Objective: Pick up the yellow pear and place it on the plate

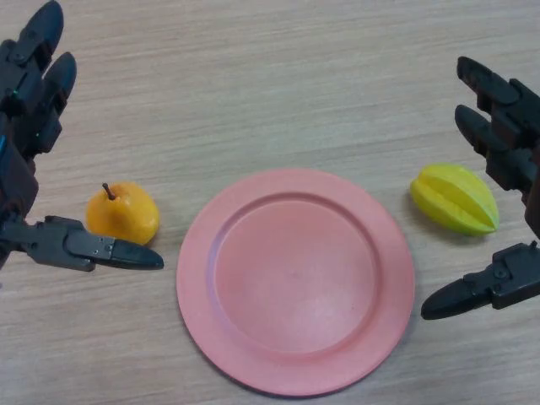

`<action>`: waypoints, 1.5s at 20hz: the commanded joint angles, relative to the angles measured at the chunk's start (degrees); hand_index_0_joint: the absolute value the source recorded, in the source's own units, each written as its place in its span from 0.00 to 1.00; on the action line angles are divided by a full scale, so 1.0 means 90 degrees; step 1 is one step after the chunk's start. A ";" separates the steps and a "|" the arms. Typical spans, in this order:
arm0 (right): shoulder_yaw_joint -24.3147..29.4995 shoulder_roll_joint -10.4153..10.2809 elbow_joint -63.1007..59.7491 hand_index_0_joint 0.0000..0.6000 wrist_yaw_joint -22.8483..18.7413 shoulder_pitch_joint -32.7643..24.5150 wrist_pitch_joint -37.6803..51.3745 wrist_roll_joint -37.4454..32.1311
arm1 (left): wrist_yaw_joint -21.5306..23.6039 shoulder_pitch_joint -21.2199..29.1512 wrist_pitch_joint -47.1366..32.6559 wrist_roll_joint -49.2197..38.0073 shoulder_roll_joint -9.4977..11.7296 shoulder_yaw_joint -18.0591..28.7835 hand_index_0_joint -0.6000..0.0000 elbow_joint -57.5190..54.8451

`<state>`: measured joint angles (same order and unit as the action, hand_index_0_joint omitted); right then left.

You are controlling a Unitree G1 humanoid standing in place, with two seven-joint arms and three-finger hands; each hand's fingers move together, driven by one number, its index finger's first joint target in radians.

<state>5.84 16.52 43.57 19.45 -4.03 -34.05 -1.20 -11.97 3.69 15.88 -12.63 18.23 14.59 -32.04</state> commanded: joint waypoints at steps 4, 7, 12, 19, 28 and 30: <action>0.0413 0.0140 0.0268 0.00 -0.0065 -0.0183 0.0970 -0.0032 | 0.0079 0.0236 -0.0670 -0.0115 0.0264 0.0452 1.00 -0.0303; 0.0441 0.0121 0.0238 0.00 -0.0114 -0.0201 0.1037 -0.0093 | 0.0044 0.0184 -0.0664 -0.0094 0.0246 0.0458 1.00 -0.0327; 0.0348 0.0098 0.0237 0.00 -0.0232 -0.0261 0.0920 -0.0266 | -0.0109 0.0143 -0.0732 -0.0073 0.0317 0.0632 1.00 -0.0084; 0.0043 0.0008 0.0124 0.00 -0.0367 -0.0333 0.1111 -0.0118 | -0.0302 0.0392 -0.2023 0.0711 0.0760 0.0935 1.00 0.1663; 0.0074 -0.0048 0.0277 0.00 -0.0623 -0.0260 0.0947 -0.0353 | 0.0015 0.0685 -0.2540 0.1112 0.0849 0.0461 1.00 0.3162; 0.0041 -0.0054 0.0251 0.00 -0.0679 -0.0266 0.0989 -0.0343 | 0.0117 0.0784 -0.2521 0.1103 0.0811 0.0334 1.00 0.3414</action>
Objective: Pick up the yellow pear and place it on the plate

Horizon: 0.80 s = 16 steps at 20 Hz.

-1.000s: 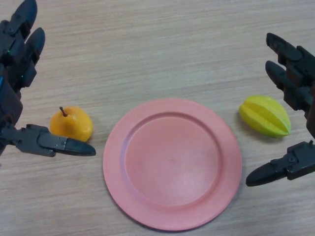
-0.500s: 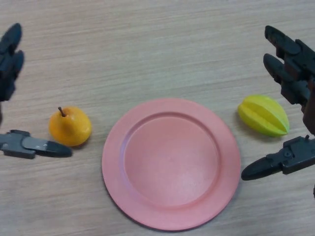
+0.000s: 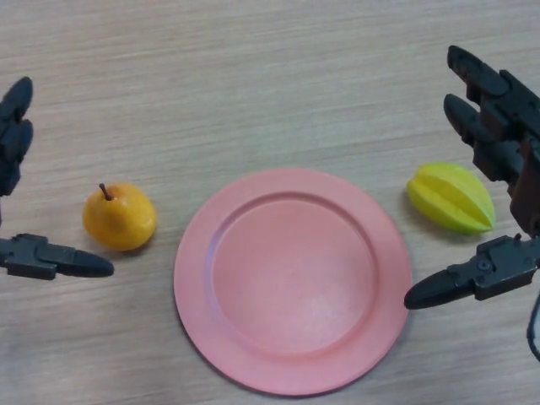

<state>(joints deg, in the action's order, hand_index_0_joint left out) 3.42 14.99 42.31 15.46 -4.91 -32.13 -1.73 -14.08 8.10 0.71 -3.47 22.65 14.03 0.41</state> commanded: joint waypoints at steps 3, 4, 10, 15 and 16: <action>0.0260 0.0094 0.0347 0.00 -0.0231 -0.0098 0.0930 -0.0172 | 0.0598 0.0479 -0.1108 0.0312 0.0271 0.0175 1.00 0.0351; 0.0341 0.0109 0.0348 0.00 -0.0181 -0.0080 0.0951 -0.0185 | 0.0600 0.0574 -0.1074 0.0373 0.0269 0.0045 1.00 0.0509; 0.0576 0.0142 0.0285 0.00 -0.0167 0.0080 0.1098 -0.0150 | 0.0953 0.1136 -0.1456 0.0923 0.0234 -0.0330 1.00 0.1647; 0.0718 0.0158 0.0179 0.00 -0.0087 0.0149 0.1227 -0.0195 | 0.1295 0.1573 -0.2109 0.1245 0.0133 -0.0620 1.00 0.2859; 0.0781 0.0185 0.0224 0.00 -0.0069 0.0131 0.1110 -0.0276 | 0.1385 0.1712 -0.2251 0.1336 0.0122 -0.0681 1.00 0.3170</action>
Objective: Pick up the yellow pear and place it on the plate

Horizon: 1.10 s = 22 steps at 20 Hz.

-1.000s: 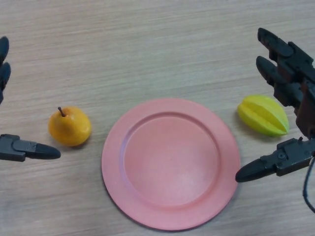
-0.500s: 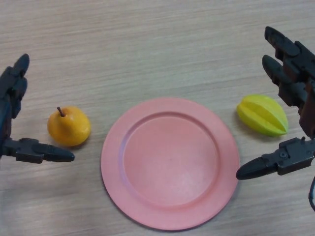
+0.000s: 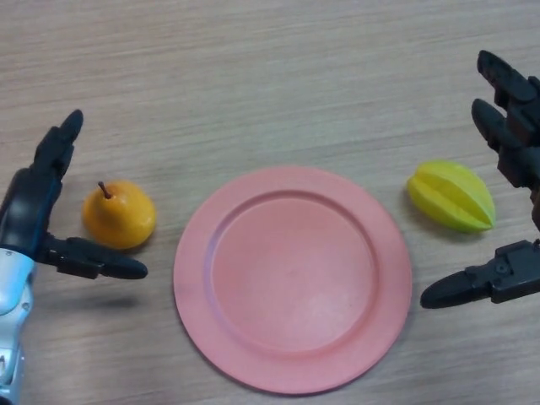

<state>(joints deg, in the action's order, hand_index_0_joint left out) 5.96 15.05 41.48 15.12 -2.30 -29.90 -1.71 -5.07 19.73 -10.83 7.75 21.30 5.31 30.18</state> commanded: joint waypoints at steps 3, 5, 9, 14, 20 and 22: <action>0.0580 0.0242 0.0314 0.00 -0.0025 -0.0216 0.0945 -0.0257 | 0.0445 0.0678 -0.1281 0.0054 0.0222 0.0210 1.00 0.0418; 0.0649 0.0225 0.0325 0.00 -0.0022 -0.0144 0.1028 -0.0280 | 0.0649 0.0868 -0.1522 0.0149 0.0180 0.0141 1.00 0.0838; 0.0799 0.0265 0.0451 0.00 -0.0097 -0.0118 0.1001 -0.0283 | 0.1113 0.1172 -0.1998 0.0490 0.0155 0.0006 1.00 0.1524; 0.0879 0.0204 0.0647 0.00 -0.0102 0.0017 0.0842 -0.0403 | 0.1160 0.1264 -0.2065 0.0648 0.0020 -0.0124 0.25 0.1798; 0.0780 0.0182 0.1029 0.00 -0.0126 0.0103 0.0596 -0.0330 | 0.0504 0.0954 -0.1428 0.0466 -0.0170 -0.0203 0.00 0.1287; 0.0802 0.0130 0.1192 0.00 -0.0098 0.0168 0.0369 -0.0375 | 0.0317 0.0817 -0.1206 0.0420 -0.0170 -0.0185 0.00 0.0926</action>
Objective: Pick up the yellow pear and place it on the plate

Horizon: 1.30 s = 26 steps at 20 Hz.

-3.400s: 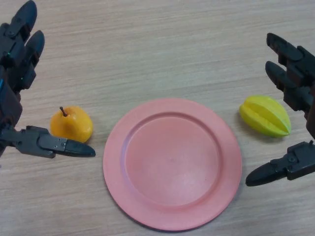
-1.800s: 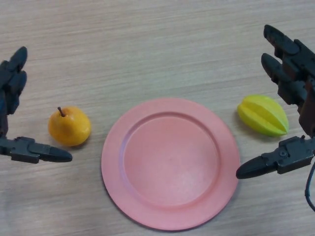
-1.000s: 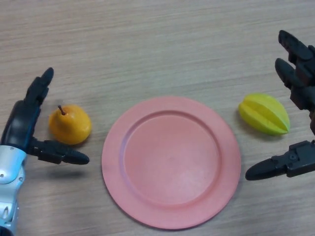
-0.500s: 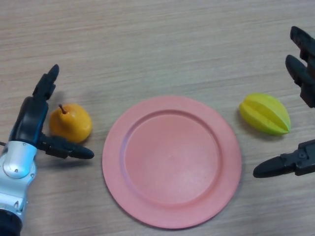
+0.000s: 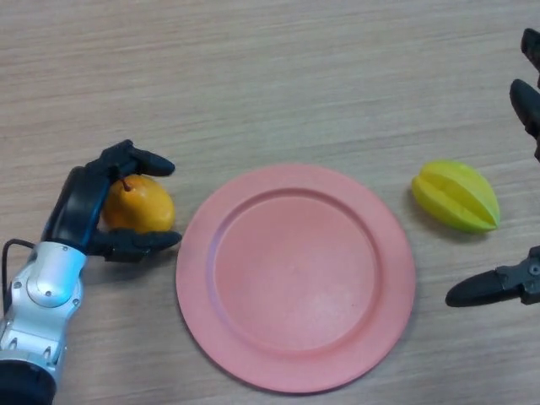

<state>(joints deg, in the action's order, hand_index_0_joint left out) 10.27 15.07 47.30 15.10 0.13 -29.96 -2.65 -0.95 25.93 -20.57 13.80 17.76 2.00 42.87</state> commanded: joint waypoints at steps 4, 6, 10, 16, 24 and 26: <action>0.0386 0.0211 0.0833 0.00 -0.0042 -0.0221 0.0039 -0.0272 | -0.0081 -0.0194 0.0095 -0.0456 0.0301 0.0423 0.00 -0.1843; 0.0414 0.0222 0.0779 0.00 0.0028 -0.0223 0.0126 -0.0163 | 0.0053 -0.0443 0.0367 -0.0251 0.0324 0.0397 0.00 -0.2618; 0.0442 0.0174 0.0675 0.00 0.0052 -0.0176 0.0380 0.0000 | -0.0495 -0.1053 0.1504 -0.0090 -0.0087 0.0030 0.00 -0.4594; 0.0617 0.0153 0.0649 0.00 -0.0131 -0.0131 0.0317 -0.0352 | -0.1195 -0.1663 0.1270 0.0486 -0.0665 -0.0801 0.00 -0.4856; 0.0751 0.0175 0.0830 0.00 -0.0313 -0.0163 0.0158 -0.0280 | -0.0674 -0.1343 0.0016 0.0231 -0.0763 -0.1180 0.00 -0.3463; 0.0781 0.0163 0.0933 0.00 -0.0336 -0.0129 0.0055 -0.0290 | -0.0523 -0.1224 -0.0009 0.0414 -0.0763 -0.1192 0.08 -0.3260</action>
<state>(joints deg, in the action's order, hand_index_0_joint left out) 13.27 15.02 52.61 14.08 -0.08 -34.41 -4.98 -8.64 12.79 -13.84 17.63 10.27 -9.73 16.10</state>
